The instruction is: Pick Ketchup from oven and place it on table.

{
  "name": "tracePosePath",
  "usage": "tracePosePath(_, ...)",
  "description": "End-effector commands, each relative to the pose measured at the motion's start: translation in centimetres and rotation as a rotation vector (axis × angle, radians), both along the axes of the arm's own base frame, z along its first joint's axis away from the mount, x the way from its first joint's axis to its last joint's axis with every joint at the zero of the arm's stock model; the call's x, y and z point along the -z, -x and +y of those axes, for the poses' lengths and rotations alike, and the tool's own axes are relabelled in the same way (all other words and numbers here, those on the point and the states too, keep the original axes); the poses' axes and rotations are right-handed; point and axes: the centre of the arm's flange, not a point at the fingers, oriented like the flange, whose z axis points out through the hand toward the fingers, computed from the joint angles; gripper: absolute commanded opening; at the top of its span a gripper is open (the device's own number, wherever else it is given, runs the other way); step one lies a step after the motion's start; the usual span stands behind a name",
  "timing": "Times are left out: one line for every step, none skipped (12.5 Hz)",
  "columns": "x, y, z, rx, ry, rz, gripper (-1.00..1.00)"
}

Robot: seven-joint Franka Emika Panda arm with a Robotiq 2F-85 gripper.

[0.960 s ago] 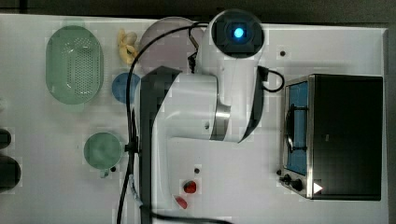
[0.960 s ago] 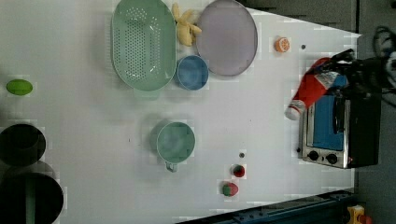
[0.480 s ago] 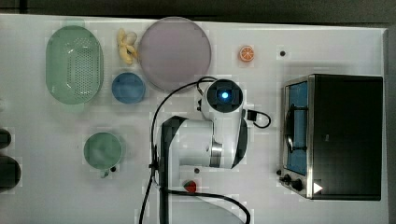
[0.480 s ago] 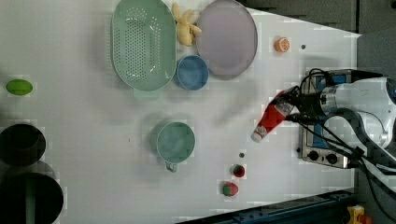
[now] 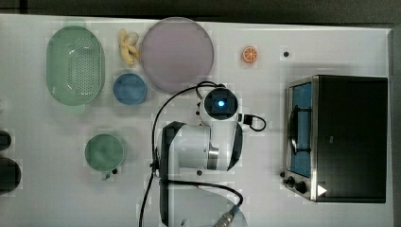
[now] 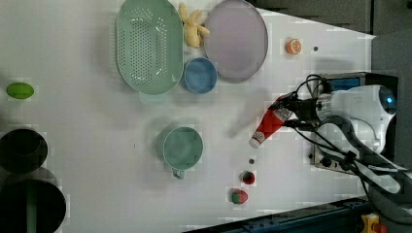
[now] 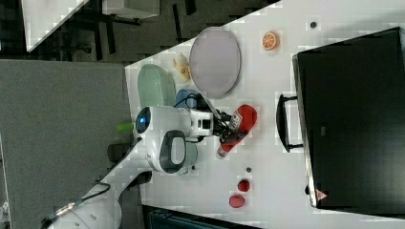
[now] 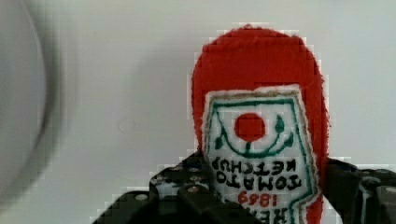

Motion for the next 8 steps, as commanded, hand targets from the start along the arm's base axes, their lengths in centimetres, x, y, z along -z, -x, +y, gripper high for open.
tracePosePath(-5.4, -3.0, -0.4, 0.02, -0.018, -0.129, 1.0)
tracePosePath(-7.4, -4.1, -0.7, 0.063, -0.018, -0.166, 1.0)
tracePosePath(-9.0, -4.9, -0.8, 0.084, -0.018, -0.19, 1.0)
tracePosePath(-11.0, -5.6, -1.0, 0.095, -0.02, -0.212, 1.0)
tracePosePath(-13.3, -6.2, -1.2, 0.098, -0.023, -0.221, 1.0)
tracePosePath(-15.9, -6.7, -1.3, 0.102, -0.028, -0.216, 1.0)
tracePosePath(-18.9, -7.2, -1.5, 0.105, -0.032, -0.203, 1.0)
tracePosePath(-24.0, -7.9, -1.6, 0.105, -0.04, -0.196, 1.0)
